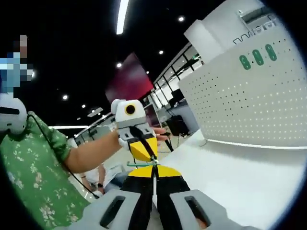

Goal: Insert the hook assembly into the mounting plate slot until the hook locks in place.

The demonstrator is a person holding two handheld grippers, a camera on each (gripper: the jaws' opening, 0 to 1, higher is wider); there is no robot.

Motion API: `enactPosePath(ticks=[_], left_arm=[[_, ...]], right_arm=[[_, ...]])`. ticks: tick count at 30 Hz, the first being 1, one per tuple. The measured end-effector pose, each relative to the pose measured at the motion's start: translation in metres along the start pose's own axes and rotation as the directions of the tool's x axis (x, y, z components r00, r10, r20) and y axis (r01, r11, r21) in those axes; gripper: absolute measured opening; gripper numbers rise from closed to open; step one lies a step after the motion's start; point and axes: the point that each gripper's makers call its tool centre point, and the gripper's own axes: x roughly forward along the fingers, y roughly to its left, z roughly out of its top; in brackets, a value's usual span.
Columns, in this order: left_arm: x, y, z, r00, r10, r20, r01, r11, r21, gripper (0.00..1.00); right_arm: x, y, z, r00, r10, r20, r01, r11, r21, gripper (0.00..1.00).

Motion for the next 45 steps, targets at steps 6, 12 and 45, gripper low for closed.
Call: enactPosePath(ticks=[6, 12, 45], left_arm=[[0.001, 0.005, 0.004, 0.999, 0.026, 0.025, -0.026, 1.0, -0.01, 0.05], [-0.002, 0.009, 0.011, 0.997, 0.046, 0.062, -0.046, 0.999, -0.009, 0.03], [0.001, 0.013, 0.065, 0.911, 0.22, 0.348, -0.046, 0.895, -0.443, 0.12]], right_arm=[[0.001, -0.003, 0.006, 1.0, -0.012, 0.024, 0.012, 1.0, 0.006, 0.0], [-0.001, -0.008, 0.008, 0.999, -0.026, 0.041, 0.026, 1.0, 0.018, 0.0], [-0.022, -0.029, 0.08, 0.901, -0.212, 0.379, 0.312, 0.923, -0.227, 0.0]])
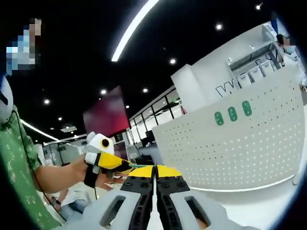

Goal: Insert the hook assembly into the mounting plate slot until the hook locks in place.

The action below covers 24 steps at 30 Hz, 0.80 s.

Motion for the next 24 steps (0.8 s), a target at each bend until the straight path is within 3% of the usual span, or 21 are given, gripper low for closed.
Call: enactPosePath(ticks=[8, 15, 24], left_arm=[[0.005, 0.001, 0.009, 0.998, 0.006, 0.07, 0.003, 0.993, -0.121, 0.09], [0.006, 0.005, 0.007, 0.997, 0.008, 0.083, 0.01, 0.978, -0.21, 0.06], [0.007, -0.002, 0.012, 0.996, -0.025, 0.089, 0.041, 0.981, -0.192, 0.03]], right_arm=[[0.002, 0.004, 0.012, 0.998, -0.029, 0.048, 0.036, 0.988, -0.148, 0.0], [0.002, 0.006, 0.012, 0.997, -0.046, 0.057, 0.058, 0.968, -0.242, 0.0], [0.004, 0.006, 0.007, 0.997, -0.059, 0.045, 0.071, 0.947, -0.313, 0.0]])
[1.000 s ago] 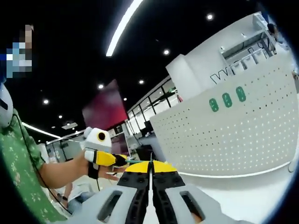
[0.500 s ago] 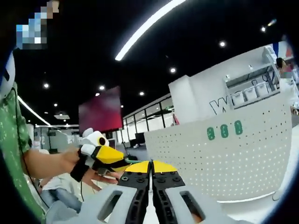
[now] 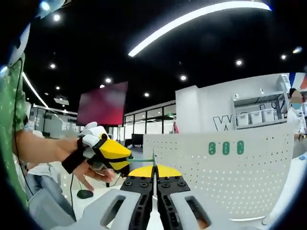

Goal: Insert the hook assembly into the mounting plate slot until the hook locks in place.

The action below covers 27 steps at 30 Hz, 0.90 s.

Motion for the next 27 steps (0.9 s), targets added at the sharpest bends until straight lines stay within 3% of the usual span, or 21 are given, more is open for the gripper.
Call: enactPosePath(ticks=[17, 27], left_arm=[[0.002, 0.001, 0.0, 0.999, 0.022, -0.028, -0.022, 1.0, -0.001, 0.02], [0.001, -0.005, 0.002, 0.999, -0.007, -0.041, 0.007, 1.0, -0.009, 0.02]], right_arm=[[0.004, 0.002, -0.013, 0.999, 0.014, -0.032, -0.013, 0.999, 0.045, 0.01], [0.005, 0.006, -0.025, 0.998, 0.034, -0.061, -0.03, 0.997, 0.065, 0.06]])
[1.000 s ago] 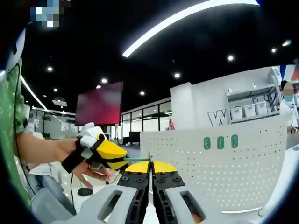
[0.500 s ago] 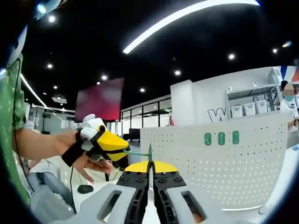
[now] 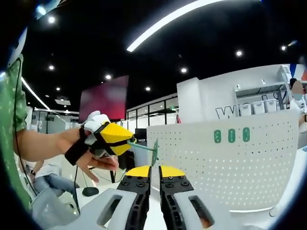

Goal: Insert the hook assembly into the mounting plate slot until the hook locks in place.

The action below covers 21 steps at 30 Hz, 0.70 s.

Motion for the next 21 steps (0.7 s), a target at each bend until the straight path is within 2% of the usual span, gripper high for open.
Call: enactPosePath(ticks=[6, 8, 10, 13, 16, 18, 21], left_arm=[[-0.005, 0.006, -0.002, 0.996, 0.068, -0.056, -0.061, 0.992, 0.114, 0.02], [-0.008, 0.008, -0.004, 0.992, 0.098, -0.078, -0.084, 0.982, 0.17, 0.02], [-0.011, 0.014, -0.007, 0.984, 0.148, -0.098, -0.121, 0.964, 0.237, 0.02], [-0.014, 0.021, -0.012, 0.965, 0.229, -0.125, -0.17, 0.916, 0.364, 0.02], [-0.015, 0.02, -0.017, 0.951, 0.272, -0.146, -0.182, 0.877, 0.445, 0.02], [-0.017, 0.021, -0.019, 0.937, 0.312, -0.157, -0.191, 0.835, 0.517, 0.02], [-0.017, 0.02, -0.025, 0.922, 0.344, -0.178, -0.183, 0.793, 0.582, 0.02]], right_arm=[[-0.007, 0.001, -0.008, 1.0, 0.008, -0.029, -0.007, 1.0, 0.018, 0.07], [-0.009, 0.0, -0.009, 0.999, 0.007, -0.04, -0.007, 1.0, 0.023, 0.07], [-0.011, 0.0, -0.01, 0.999, 0.006, -0.045, -0.005, 1.0, 0.024, 0.07], [-0.011, 0.0, -0.01, 0.999, 0.009, -0.052, -0.007, 0.999, 0.032, 0.07], [-0.009, 0.003, -0.01, 0.998, 0.023, -0.065, -0.02, 0.999, 0.038, 0.07], [-0.008, 0.006, -0.009, 0.997, 0.03, -0.066, -0.028, 0.999, 0.036, 0.07], [-0.004, 0.011, -0.004, 0.996, 0.049, -0.069, -0.047, 0.998, 0.034, 0.07]])
